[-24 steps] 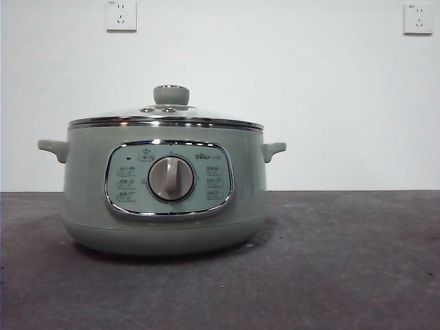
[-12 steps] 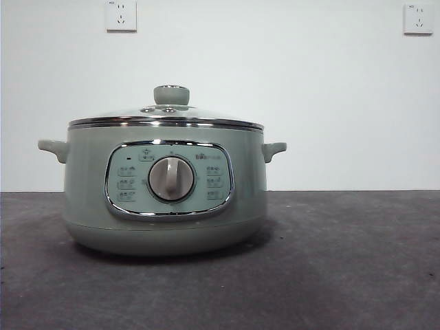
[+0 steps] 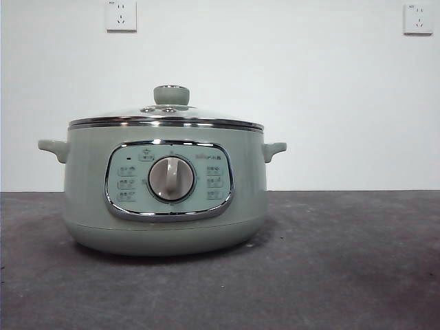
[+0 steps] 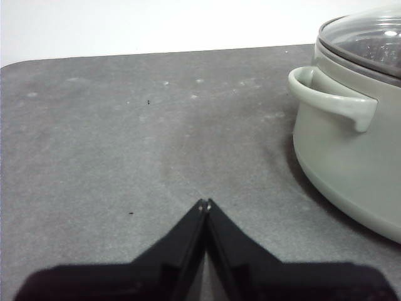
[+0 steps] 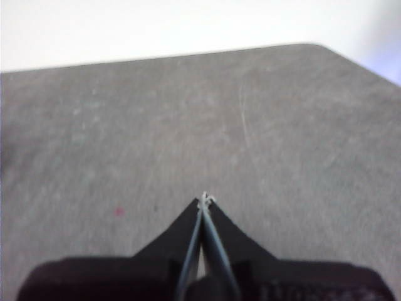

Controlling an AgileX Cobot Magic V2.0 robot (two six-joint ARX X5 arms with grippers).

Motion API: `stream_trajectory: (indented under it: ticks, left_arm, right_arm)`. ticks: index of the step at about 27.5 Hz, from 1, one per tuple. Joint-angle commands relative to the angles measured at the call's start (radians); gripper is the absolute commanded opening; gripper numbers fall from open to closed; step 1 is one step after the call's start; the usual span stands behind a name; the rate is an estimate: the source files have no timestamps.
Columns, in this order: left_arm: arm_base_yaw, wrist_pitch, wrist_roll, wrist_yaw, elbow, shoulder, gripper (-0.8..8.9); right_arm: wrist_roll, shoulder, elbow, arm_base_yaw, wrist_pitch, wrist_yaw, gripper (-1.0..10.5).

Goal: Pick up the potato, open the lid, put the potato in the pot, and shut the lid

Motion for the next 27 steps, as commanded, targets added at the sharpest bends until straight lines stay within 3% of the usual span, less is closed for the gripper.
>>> stream_trajectory:
  ticks: [1,6,27]
  left_arm:
    - [0.002,0.006,0.013,0.004,-0.011,0.000,-0.03]
    - [0.002,0.007,0.013,0.004,-0.011,0.000,-0.03]
    - [0.002,0.007,0.013,0.004,-0.010,0.011,-0.03]
  right_arm:
    - [-0.044,-0.019,-0.009,0.000,-0.037,0.001,0.0]
    - [-0.098,-0.070,-0.009,0.000,-0.033,0.000,0.0]
    - [-0.079,-0.068,-0.009,0.001,-0.035,-0.006,0.0]
